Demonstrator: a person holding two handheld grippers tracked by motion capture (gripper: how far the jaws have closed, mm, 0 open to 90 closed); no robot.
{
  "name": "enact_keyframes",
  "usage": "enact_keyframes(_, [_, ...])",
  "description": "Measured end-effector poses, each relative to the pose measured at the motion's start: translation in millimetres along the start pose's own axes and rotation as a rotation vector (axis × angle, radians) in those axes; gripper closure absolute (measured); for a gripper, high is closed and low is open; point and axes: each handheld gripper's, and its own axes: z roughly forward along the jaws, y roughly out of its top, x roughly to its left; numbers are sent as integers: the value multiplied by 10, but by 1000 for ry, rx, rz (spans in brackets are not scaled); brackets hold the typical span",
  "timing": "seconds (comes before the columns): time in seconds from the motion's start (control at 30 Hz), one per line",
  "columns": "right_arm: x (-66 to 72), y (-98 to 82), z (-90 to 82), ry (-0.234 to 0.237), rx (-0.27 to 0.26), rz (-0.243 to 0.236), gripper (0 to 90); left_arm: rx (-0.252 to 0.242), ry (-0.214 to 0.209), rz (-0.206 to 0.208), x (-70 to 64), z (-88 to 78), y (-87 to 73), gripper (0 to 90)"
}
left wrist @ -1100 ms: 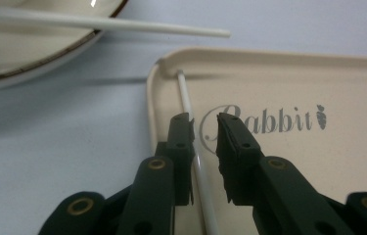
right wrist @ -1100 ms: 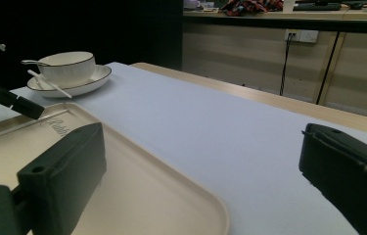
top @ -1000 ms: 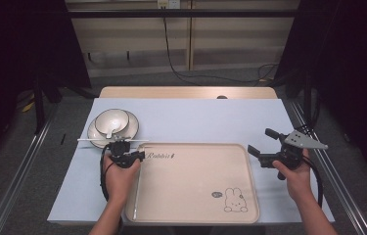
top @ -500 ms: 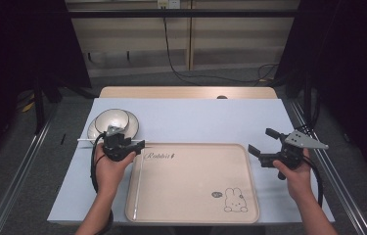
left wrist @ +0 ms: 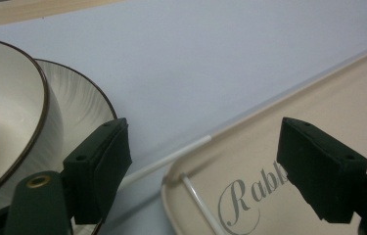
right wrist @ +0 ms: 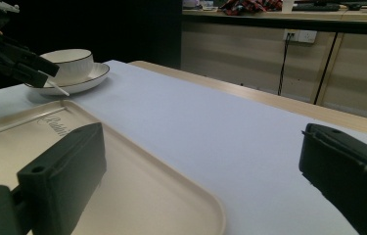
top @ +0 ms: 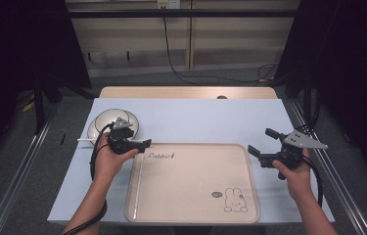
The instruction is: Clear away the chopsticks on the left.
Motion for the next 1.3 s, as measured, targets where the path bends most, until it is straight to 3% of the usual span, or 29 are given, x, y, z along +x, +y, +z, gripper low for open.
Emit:
enact_keyframes(0.13, [1, 0, 2, -1, -4, 6, 26, 0, 1, 24, 21, 23, 28, 187])
enact_keyframes(0.17, [1, 0, 1, 1, -2, 3, 26, 21, -1, 57, 42, 13, 44, 187])
enact_keyframes(0.2, [-1, 1, 1, 3, -2, -3, 26, 9, 3, 45, 32, 26, 51, 187])
enact_keyframes(0.27, [-2, 2, 0, -3, -3, -3, 26, 40, -4, 98, 72, 5, 79, 188])
enact_keyframes(0.3, [-1, 3, 0, -5, -6, 2, 26, 23, -10, 97, 77, 17, 81, 188])
enact_keyframes(0.6, [0, 6, -5, 3, -6, 1, 26, 75, -8, 189, 128, 31, 108, 185])
enact_keyframes(0.67, [0, 6, -4, 3, -7, 2, 26, 104, -9, 203, 142, 44, 111, 189])
enact_keyframes(1.0, [-1, 4, -3, 5, -7, 8, 26, 138, -50, 268, 169, 162, 110, 239])
enact_keyframes(1.27, [1, -1, 4, 6, -4, 6, 26, 175, -72, 273, 194, 241, 59, 328])
enact_keyframes(1.3, [1, -1, 4, 6, -4, 7, 26, 174, -73, 292, 201, 245, 58, 330])
